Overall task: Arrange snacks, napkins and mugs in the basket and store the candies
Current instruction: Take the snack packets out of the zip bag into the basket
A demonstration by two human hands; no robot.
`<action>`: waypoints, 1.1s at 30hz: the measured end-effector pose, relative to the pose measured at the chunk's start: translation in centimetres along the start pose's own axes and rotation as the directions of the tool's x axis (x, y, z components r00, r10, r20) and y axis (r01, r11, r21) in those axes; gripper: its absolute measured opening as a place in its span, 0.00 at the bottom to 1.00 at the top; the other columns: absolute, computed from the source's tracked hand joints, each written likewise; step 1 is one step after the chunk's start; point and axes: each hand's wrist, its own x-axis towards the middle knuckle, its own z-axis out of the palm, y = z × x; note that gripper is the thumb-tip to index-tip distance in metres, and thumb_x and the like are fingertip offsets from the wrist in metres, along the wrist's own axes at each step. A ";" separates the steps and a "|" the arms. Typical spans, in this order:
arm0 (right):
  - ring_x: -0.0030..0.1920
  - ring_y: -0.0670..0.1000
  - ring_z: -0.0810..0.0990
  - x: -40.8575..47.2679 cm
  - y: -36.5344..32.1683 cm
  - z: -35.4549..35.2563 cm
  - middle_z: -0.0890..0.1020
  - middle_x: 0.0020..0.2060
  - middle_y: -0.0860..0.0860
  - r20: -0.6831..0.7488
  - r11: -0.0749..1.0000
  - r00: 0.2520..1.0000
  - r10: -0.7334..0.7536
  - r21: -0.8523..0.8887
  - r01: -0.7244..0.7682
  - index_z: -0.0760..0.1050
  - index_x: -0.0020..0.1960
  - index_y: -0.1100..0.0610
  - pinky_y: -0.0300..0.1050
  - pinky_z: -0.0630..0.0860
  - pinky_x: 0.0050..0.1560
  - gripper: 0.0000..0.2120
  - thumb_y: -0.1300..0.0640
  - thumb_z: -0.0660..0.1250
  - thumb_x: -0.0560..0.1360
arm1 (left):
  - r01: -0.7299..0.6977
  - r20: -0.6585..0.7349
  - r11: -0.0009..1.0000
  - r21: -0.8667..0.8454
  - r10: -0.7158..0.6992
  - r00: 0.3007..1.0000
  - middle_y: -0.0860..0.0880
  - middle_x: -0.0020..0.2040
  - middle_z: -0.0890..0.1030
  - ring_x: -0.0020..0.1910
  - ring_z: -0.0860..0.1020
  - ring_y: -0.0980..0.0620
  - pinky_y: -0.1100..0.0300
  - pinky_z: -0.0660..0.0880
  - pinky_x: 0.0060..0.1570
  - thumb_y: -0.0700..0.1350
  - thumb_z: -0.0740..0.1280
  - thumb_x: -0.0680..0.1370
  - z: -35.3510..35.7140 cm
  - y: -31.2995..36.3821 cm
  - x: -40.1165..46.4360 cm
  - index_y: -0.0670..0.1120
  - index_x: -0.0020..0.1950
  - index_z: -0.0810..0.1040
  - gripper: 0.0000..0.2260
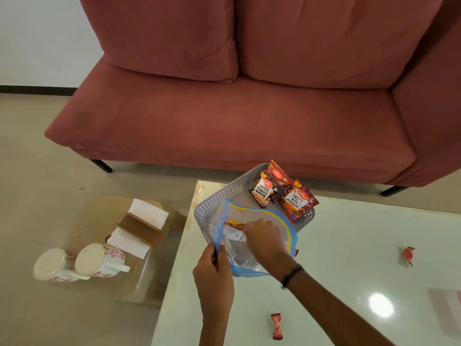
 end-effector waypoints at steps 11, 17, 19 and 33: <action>0.34 0.52 0.84 -9.1 7.1 -15.1 0.84 0.36 0.62 -0.297 0.676 0.944 0.147 0.726 0.123 0.84 0.46 0.57 0.48 0.80 0.36 0.23 0.42 0.56 0.73 | -0.059 0.011 0.997 0.047 0.059 0.998 0.50 0.29 0.74 0.29 0.72 0.54 0.73 0.71 0.31 0.42 0.62 0.79 1.1 1.9 0.7 0.41 0.37 0.73 0.11; 0.33 0.40 0.80 -7.1 9.3 -19.7 0.86 0.35 0.44 -0.470 0.729 0.839 0.275 0.671 0.137 0.84 0.47 0.47 0.34 0.77 0.34 0.08 0.54 0.76 0.67 | -0.067 -0.004 0.997 0.040 0.067 0.998 0.49 0.27 0.73 0.27 0.71 0.54 0.72 0.69 0.29 0.42 0.62 0.79 1.2 2.2 0.5 0.40 0.35 0.73 0.13; 0.35 0.39 0.82 -5.4 10.6 -18.9 0.85 0.38 0.45 -0.441 0.739 0.848 0.295 0.667 0.090 0.84 0.49 0.50 0.26 0.75 0.34 0.10 0.59 0.75 0.69 | -0.058 -0.009 0.997 0.044 0.058 0.998 0.47 0.26 0.73 0.27 0.71 0.50 0.68 0.68 0.27 0.44 0.61 0.79 0.8 1.6 0.6 0.40 0.34 0.72 0.15; 0.47 0.49 0.81 5.6 14.6 1.0 0.86 0.47 0.50 -0.036 0.845 0.952 0.303 0.472 -0.251 0.85 0.45 0.55 0.35 0.72 0.39 0.12 0.66 0.64 0.72 | -0.052 -0.014 0.998 0.036 0.053 0.999 0.46 0.28 0.74 0.28 0.73 0.47 0.74 0.69 0.29 0.47 0.60 0.79 -0.3 0.1 0.6 0.39 0.35 0.73 0.16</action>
